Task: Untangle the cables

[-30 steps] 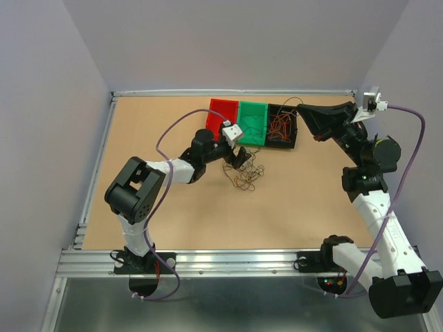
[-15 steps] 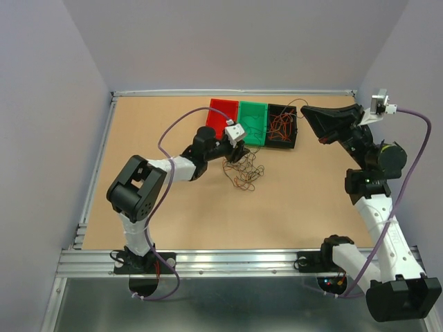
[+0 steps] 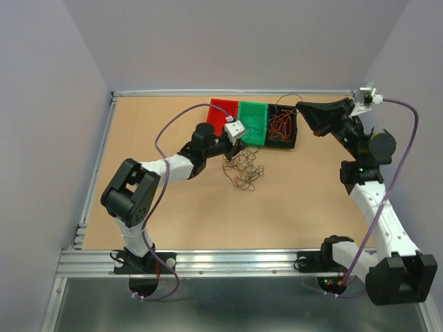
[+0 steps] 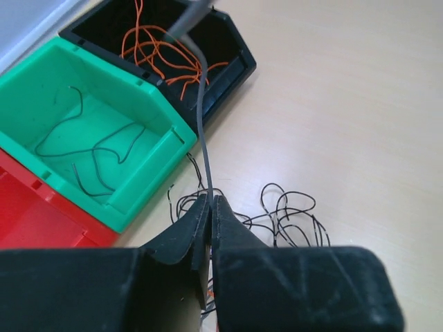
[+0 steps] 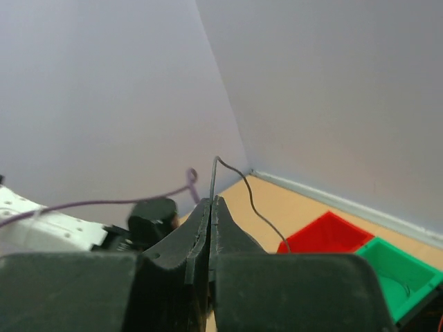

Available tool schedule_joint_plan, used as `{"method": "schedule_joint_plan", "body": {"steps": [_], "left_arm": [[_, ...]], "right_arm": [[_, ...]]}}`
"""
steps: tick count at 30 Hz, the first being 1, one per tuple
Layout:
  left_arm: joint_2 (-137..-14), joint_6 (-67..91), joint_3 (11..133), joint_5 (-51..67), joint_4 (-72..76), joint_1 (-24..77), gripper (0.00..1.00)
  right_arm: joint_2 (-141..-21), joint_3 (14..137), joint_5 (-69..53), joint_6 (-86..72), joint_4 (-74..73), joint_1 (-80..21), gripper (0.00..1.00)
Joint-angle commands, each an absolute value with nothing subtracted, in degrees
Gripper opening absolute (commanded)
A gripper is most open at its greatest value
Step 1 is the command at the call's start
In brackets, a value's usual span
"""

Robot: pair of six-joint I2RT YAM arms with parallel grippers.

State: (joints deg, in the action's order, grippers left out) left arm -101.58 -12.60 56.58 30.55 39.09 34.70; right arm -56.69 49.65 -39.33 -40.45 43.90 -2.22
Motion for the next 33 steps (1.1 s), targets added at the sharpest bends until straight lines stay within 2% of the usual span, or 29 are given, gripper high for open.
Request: {"method": "schedule_joint_plan", "body": {"steps": [1,4,9,20,29,33], "left_arm": [[-93.0,-10.8,55.9,35.6,40.0,34.0,0.12],[-89.6,-8.8,55.2,39.3,39.4,33.0,0.1],[-85.9,-6.1,54.7,44.2,38.7,31.9,0.06],[-85.6,-4.6,54.5,45.7,39.2,31.1,0.05],[-86.9,-5.1,54.1,41.0,41.6,31.2,0.0],[-87.8,-5.8,54.5,38.2,41.9,31.9,0.0]], "right_arm": [[-63.4,50.8,-41.9,-35.4,42.0,-1.7,0.0],[-71.9,54.3,-42.9,-32.1,36.1,-1.8,0.01],[-77.2,58.7,-41.5,-23.3,26.7,-5.8,0.01],[-81.9,59.7,-52.4,-20.0,29.1,-11.4,0.01],[-84.3,60.6,-57.1,-24.3,31.6,-12.8,0.18],[-86.1,60.9,-59.3,-27.9,34.8,-13.4,0.18]]}}
